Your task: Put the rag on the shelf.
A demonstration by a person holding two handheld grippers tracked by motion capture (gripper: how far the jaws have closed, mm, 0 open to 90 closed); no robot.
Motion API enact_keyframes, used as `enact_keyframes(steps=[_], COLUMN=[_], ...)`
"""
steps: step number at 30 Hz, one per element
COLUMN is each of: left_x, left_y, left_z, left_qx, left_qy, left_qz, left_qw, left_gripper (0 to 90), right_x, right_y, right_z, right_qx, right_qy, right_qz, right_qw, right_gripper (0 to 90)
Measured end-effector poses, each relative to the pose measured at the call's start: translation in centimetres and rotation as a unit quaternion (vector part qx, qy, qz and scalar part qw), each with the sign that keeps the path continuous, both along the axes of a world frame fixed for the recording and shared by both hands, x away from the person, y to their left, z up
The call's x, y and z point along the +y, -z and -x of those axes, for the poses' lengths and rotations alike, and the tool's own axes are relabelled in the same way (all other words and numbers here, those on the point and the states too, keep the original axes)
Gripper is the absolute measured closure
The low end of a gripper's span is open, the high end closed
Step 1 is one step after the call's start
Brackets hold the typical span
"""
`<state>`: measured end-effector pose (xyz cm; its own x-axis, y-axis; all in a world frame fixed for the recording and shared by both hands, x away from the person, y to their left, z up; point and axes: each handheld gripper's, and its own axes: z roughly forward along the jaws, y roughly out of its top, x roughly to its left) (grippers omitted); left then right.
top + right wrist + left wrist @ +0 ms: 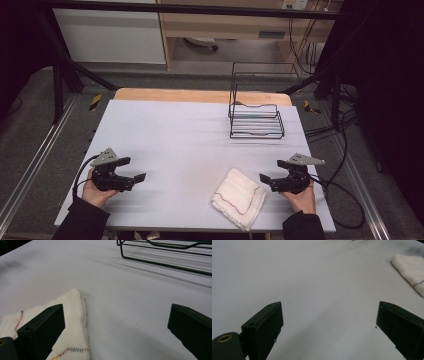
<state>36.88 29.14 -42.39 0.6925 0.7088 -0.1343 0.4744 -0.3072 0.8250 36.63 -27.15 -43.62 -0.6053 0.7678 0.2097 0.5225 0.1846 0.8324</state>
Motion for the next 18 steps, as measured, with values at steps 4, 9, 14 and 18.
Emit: enact_keyframes(steps=[4,9,14,18], left_x=[-0.7,-1.8,-3.9,-5.6], left_y=[-0.1,-0.2,-0.3,-0.5], left_z=[0.1,0.1,0.1,0.4], left_qx=[0.006,0.011,0.014,0.02], left_qy=[0.001,-0.004,0.001,0.007], left_qz=[0.007,0.008,-0.007,-0.008], left_qw=[1.0,0.9999,0.9999,0.9997], left_gripper=[8.1,9.3,10.1,11.9], right_x=[1.0,2.5,3.9,4.8], right_y=[0.0,0.1,0.3,0.3], right_z=[-0.1,-0.4,-0.9,-1.0], right_qx=[0.001,0.008,0.011,0.009], right_qy=[-0.013,-0.026,-0.035,-0.041], right_qz=[0.005,0.01,0.019,0.028], right_qw=[0.9999,0.9996,0.9992,0.9987], right_gripper=[3.9,6.8,9.7,12.7])
